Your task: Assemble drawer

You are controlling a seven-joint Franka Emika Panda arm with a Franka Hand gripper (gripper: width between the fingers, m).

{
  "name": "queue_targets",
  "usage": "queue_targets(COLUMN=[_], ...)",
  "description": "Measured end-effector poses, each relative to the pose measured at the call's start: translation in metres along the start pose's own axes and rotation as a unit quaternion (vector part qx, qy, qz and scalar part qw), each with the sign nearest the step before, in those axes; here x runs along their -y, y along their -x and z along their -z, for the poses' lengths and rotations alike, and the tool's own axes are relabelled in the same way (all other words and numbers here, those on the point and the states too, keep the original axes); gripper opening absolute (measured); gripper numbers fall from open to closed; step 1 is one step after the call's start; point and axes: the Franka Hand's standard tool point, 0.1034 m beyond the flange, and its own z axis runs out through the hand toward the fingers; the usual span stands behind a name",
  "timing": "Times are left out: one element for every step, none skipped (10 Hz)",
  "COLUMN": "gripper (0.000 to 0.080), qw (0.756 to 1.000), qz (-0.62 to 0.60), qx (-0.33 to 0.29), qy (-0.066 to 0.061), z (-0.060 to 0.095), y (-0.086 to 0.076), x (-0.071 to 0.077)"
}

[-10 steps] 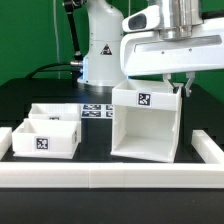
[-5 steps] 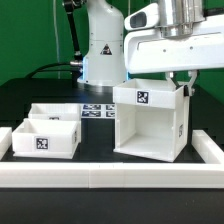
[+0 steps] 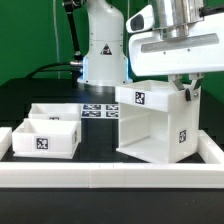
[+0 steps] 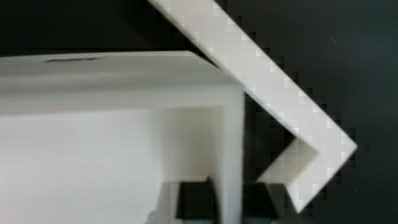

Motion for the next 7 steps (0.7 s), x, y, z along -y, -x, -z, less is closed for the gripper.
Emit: queue_targets(gripper=[0.0045,0.0045,0.0045,0.0045,0.0045,0.0045,0.0045], qw=[1.000,0.999,0.997,0.994,0.989,0.983,0.979], qz=[-0.026,-0.040,-0.078,-0.108,-0.146,-0.185,-0.204], qx=[0.002,0.003,0.005,0.008,0.013,0.017,0.019], qy=[-0.001,-0.002,-0.004,-0.005,-0.007,-0.009,-0.008], z=[-0.0001,-0.0002,-0.0003,-0.0011,-0.0040,-0.0055,-0.0056], y=[0.0020,0.0028,0.0031,0.0031,0.0015,-0.0026,-0.0057], x=[0.0011,0.0016,0.0016,0.0010,-0.0011,-0.0007,0.0021])
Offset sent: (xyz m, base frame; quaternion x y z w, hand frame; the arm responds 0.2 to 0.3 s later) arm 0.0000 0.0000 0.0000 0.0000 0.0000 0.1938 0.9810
